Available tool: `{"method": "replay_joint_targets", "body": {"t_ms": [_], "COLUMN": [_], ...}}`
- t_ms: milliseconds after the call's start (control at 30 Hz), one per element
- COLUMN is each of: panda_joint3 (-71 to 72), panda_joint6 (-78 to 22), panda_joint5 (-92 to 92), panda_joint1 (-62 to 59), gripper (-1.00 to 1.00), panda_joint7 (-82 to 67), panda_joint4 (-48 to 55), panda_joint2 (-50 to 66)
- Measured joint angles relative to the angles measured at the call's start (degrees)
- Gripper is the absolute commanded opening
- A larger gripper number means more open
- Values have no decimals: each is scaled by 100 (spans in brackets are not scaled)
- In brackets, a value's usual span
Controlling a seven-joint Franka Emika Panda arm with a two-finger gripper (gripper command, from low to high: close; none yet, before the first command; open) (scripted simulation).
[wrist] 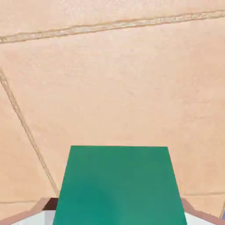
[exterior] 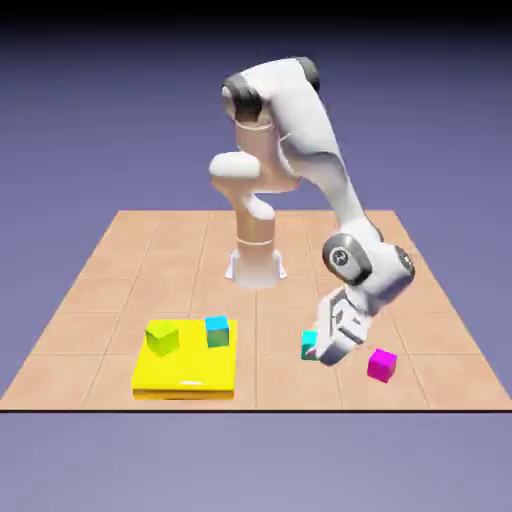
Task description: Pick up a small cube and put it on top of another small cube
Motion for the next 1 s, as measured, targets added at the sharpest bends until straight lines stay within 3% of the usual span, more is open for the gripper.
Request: {"method": "replay_joint_targets", "body": {"t_ms": [767, 867, 967, 1000], "panda_joint3": [-3485, -3816, -3685, -3653], "panda_joint6": [-1165, -1030, -284, -97], "panda_joint5": [5728, 5897, 6176, 6246], "panda_joint1": [-526, -579, -492, -470], "gripper": [-100, -100, -100, 100], "panda_joint7": [3609, 3952, 3740, 3687], "panda_joint4": [-10, -141, -631, -753], "panda_joint2": [-1316, -1486, -1200, -1128]}}
